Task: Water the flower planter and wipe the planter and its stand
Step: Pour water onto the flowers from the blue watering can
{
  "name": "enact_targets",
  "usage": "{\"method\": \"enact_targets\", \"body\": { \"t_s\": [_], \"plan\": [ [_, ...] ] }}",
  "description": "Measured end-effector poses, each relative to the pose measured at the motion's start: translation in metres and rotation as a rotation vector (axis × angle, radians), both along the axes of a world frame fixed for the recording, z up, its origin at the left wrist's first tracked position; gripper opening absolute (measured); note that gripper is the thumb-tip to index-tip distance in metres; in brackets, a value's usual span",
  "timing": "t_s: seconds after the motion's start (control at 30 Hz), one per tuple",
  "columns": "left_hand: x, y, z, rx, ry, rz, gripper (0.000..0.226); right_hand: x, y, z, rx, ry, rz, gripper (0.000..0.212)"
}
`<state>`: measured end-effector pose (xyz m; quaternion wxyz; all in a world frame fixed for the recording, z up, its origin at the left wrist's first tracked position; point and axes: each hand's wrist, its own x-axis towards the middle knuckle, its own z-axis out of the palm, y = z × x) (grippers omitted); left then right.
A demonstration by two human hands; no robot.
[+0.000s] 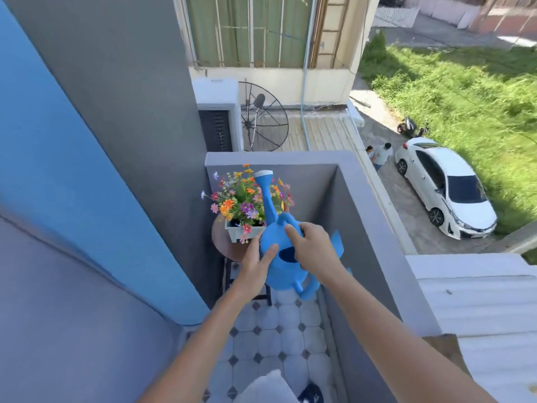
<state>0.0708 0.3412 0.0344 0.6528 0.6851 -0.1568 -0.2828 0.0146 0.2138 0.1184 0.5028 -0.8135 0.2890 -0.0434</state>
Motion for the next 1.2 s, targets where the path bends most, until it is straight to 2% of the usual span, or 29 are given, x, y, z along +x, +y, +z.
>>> {"method": "enact_targets", "body": {
  "t_s": [0.1,0.3,0.43,0.63,0.77,0.87,0.93,1.03,1.2],
  "plan": [
    [0.001,0.019,0.004,-0.015,0.061,0.030,0.028,0.009,0.015,0.008,-0.044,0.053,0.054,0.039],
    [0.013,0.034,0.011,-0.005,0.031,0.042,0.041,0.036,0.027,0.022,-0.138,0.153,0.142,0.037],
    [0.021,0.031,0.015,0.002,0.012,0.065,0.034,0.051,0.027,0.035,-0.286,0.215,0.239,0.042],
    [0.035,0.022,0.011,-0.025,0.091,0.062,0.056,0.079,0.019,0.041,-0.372,0.278,0.245,0.030],
    [0.041,0.016,0.008,-0.009,0.108,0.078,0.063,0.088,0.021,0.056,-0.442,0.407,0.298,0.025],
    [0.045,0.014,0.012,0.007,0.111,0.088,0.059,0.099,0.020,0.060,-0.672,0.509,0.439,0.035],
    [0.046,0.013,0.017,0.002,0.112,0.092,0.046,0.106,0.017,0.057,-0.825,0.536,0.520,0.035],
    [0.050,0.014,0.022,-0.013,0.124,0.101,0.030,0.117,0.016,0.058,-0.950,0.559,0.632,0.036],
    [0.057,0.013,0.026,-0.002,0.118,0.092,0.042,0.129,0.016,0.061,-1.029,0.578,0.675,0.043]
  ]
}}
